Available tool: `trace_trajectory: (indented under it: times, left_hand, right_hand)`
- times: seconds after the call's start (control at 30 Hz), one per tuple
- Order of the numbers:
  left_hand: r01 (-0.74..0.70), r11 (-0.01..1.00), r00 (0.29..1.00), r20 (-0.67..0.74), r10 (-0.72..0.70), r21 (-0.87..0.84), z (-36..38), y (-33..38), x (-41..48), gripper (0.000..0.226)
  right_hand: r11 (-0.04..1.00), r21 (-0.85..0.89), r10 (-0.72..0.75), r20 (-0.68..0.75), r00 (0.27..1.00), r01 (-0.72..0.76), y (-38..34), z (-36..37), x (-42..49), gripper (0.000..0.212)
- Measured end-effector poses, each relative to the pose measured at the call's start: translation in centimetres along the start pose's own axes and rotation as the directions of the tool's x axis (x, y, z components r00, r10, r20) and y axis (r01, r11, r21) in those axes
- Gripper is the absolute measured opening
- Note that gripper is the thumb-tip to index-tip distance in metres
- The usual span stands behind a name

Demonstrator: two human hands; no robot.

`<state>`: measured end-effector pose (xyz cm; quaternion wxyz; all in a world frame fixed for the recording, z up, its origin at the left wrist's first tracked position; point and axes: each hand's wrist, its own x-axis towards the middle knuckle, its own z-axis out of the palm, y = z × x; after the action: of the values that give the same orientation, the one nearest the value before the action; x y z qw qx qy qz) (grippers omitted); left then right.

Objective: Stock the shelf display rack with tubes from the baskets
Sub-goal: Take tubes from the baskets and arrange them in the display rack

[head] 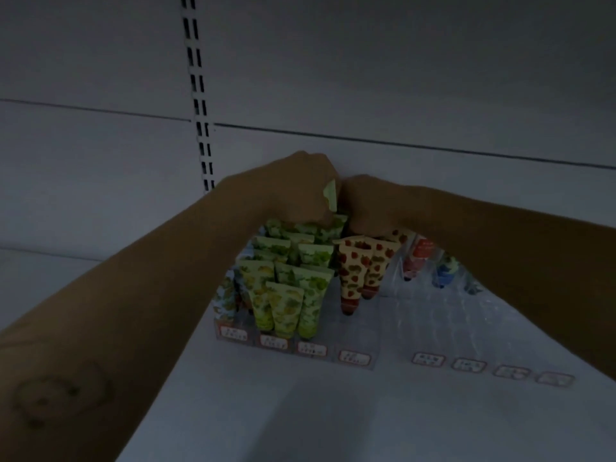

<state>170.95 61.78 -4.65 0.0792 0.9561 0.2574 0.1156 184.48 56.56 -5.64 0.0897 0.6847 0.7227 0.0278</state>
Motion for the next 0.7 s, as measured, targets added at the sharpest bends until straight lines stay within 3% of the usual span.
trace_trajectory:
  times: [0.07,0.27,0.4,0.5,0.57,0.63,0.7]
  left_hand:
    - [0.008,1.0,1.0,-0.003,-0.008,0.02,0.0,0.3,0.0,0.019]
    - [0.08,0.996,0.997,-0.006,-0.081,-0.023,0.4,0.7,-1.0,0.025]
    - [0.112,0.964,0.987,-0.089,-0.137,-0.239,-2.0,2.3,-3.1,0.018]
    - [0.125,0.94,0.991,0.0,-0.132,-0.317,-4.0,3.6,-4.7,0.019]
    - [0.103,0.938,0.995,0.02,-0.103,-0.331,-4.5,4.6,-5.4,0.025]
    - [0.099,0.903,0.989,-0.055,-0.135,-0.418,-4.2,5.2,-5.4,0.022]
    - [0.076,0.769,0.968,-0.139,-0.211,-0.635,-3.7,5.7,-5.2,0.035]
  right_hand:
    - [1.0,-0.019,0.013,0.009,1.0,-0.013,-0.2,0.1,0.0,0.029]
    - [1.0,-0.006,0.003,0.075,0.997,-0.002,-0.8,-0.2,-0.5,0.026]
    - [0.998,0.061,0.021,0.082,0.996,-0.026,-0.5,-2.5,-2.3,0.046]
    - [0.985,0.172,0.001,-0.106,0.994,0.017,-0.5,-5.9,-5.4,0.065]
    - [0.933,0.341,-0.024,-0.253,0.967,0.113,-1.1,-7.5,-7.7,0.062]
    - [0.881,0.445,0.018,-0.367,0.93,0.159,-1.6,-8.2,-9.1,0.054]
    - [0.888,0.442,0.117,-0.478,0.87,0.123,-1.8,-8.1,-9.9,0.041]
